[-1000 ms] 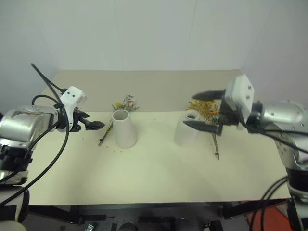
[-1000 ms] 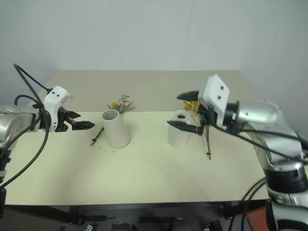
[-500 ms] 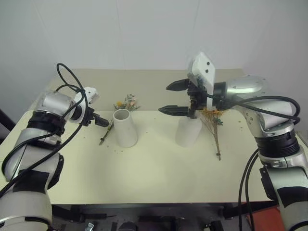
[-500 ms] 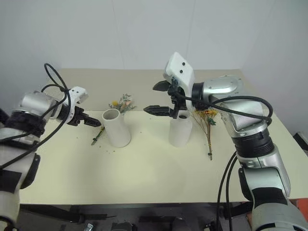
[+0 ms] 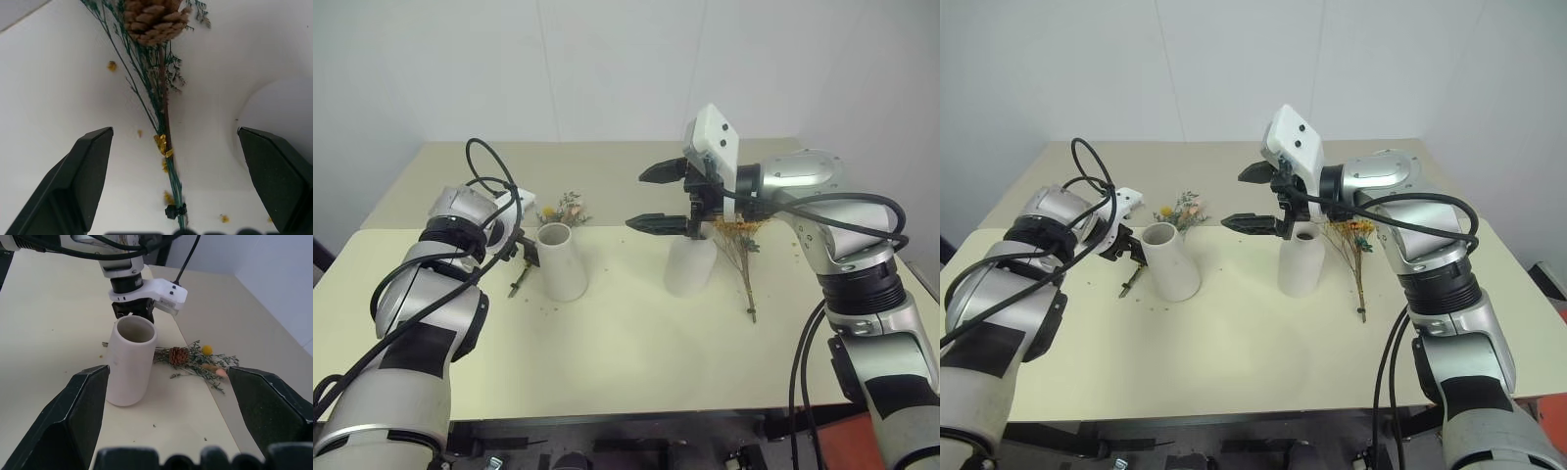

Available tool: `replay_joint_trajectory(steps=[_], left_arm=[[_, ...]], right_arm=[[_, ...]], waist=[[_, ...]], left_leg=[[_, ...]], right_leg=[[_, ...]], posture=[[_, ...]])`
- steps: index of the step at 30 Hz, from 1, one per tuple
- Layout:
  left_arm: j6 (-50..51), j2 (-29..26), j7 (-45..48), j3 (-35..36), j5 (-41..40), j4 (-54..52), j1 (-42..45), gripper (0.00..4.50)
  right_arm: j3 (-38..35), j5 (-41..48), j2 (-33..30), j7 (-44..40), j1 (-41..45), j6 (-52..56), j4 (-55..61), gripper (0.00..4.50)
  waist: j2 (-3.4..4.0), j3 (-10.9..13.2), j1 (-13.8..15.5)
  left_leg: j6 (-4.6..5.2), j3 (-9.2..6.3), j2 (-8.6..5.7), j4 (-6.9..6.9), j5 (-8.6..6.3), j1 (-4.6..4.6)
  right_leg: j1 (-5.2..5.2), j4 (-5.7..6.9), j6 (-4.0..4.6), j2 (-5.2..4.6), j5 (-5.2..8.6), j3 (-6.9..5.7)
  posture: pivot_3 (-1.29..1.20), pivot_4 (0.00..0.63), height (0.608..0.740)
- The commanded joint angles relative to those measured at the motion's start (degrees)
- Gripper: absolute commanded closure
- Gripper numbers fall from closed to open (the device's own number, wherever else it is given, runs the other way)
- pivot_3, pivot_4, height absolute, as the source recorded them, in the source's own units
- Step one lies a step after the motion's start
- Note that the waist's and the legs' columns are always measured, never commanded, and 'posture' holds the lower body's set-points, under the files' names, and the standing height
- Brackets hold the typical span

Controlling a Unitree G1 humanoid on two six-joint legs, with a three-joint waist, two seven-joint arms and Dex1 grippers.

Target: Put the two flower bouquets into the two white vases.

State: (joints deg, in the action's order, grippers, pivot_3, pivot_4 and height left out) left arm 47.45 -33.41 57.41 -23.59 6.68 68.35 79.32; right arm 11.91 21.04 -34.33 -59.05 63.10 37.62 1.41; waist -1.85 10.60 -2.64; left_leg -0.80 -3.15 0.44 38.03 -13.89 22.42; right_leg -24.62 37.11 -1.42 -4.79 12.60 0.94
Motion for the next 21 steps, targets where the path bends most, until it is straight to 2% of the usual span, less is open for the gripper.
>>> replay_joint_trajectory(steps=[1, 3, 7, 18, 21], left_arm=[[-0.83, 0.44, 0.58, 0.59, 1.94, 0.27, 0.18, 0.04], [-0.98, 0.72, 0.62, 0.55, 2.58, 0.26, -0.38, 0.04], [-0.98, 0.96, 0.88, 1.04, 3.52, 0.22, -0.96, 0.88], [-0.55, 1.17, -0.16, 2.20, 5.34, 0.25, -2.95, 4.36], [-0.33, 1.19, 0.07, 2.60, 5.54, 0.25, -3.78, 4.48]], right_arm=[[-2.55, 0.23, -0.85, -0.24, 0.67, -0.86, 2.10, 0.00], [-2.75, 0.36, -1.01, -0.20, 0.43, -0.71, 2.44, 0.00], [-3.16, 0.62, -1.18, -0.22, -0.03, -0.30, 3.09, 0.00], [-3.67, 1.56, -1.16, -0.18, -0.05, 0.42, 4.52, 0.00], [-3.89, 1.73, -1.28, -0.34, 0.14, 0.65, 4.63, 0.00]], waist=[[0.00, 0.00, 0.05], [0.00, 0.00, 0.08], [0.00, 0.00, 0.11], [0.00, 0.00, 0.03], [0.00, 0.00, 0.09]], left_leg=[[0.00, -0.01, 0.00, 0.00, 0.00, 0.00], [0.00, -0.01, -0.01, 0.00, 0.00, 0.01], [0.00, -0.01, -0.02, 0.01, 0.00, 0.03], [0.00, -0.01, -0.02, 0.04, 0.00, 0.02], [0.00, -0.01, -0.02, 0.05, 0.00, 0.00]], right_leg=[[0.00, 0.00, 0.00, 0.00, 0.00, 0.00], [0.00, 0.00, 0.00, 0.00, 0.00, 0.00], [0.00, 0.00, -0.02, -0.02, -0.01, 0.00], [-0.01, 0.01, -0.02, -0.02, -0.02, 0.00], [0.00, 0.01, -0.02, -0.02, -0.02, 0.01]], posture=[[0.00, 0.150, 0.740], [0.00, 0.150, 0.740], [0.00, 0.150, 0.740], [0.00, 0.150, 0.740], [0.00, 0.150, 0.740]])
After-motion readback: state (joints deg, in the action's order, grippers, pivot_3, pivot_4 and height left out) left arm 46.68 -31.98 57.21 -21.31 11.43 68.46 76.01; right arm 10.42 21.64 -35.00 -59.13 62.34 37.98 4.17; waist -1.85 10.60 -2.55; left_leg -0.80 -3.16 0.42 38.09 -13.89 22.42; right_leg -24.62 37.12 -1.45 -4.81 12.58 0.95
